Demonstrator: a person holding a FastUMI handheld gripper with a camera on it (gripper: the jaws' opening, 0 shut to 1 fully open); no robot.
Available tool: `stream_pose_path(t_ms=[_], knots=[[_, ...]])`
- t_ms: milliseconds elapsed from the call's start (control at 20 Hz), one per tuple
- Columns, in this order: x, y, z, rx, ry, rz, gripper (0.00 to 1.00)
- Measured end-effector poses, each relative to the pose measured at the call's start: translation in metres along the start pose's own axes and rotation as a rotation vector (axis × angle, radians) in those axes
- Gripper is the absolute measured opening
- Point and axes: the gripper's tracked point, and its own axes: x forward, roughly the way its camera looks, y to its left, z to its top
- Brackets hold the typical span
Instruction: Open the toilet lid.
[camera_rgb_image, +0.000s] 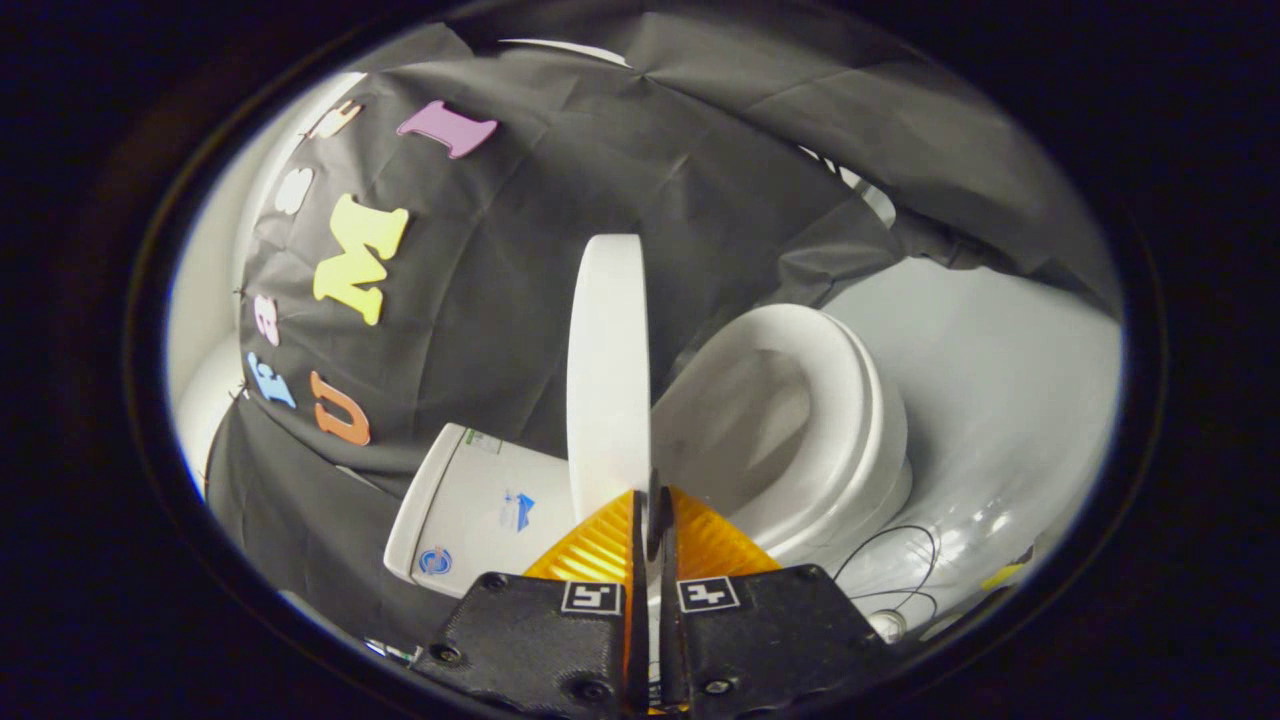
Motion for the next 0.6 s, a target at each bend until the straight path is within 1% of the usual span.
stream_pose_path(t_ms=[300, 600], knots=[[-0.003, 0.024, -0.003, -0.076, -0.017, -0.022, 0.07], [-0.004, 0.044, -0.005, -0.110, -0.023, -0.027, 0.08]])
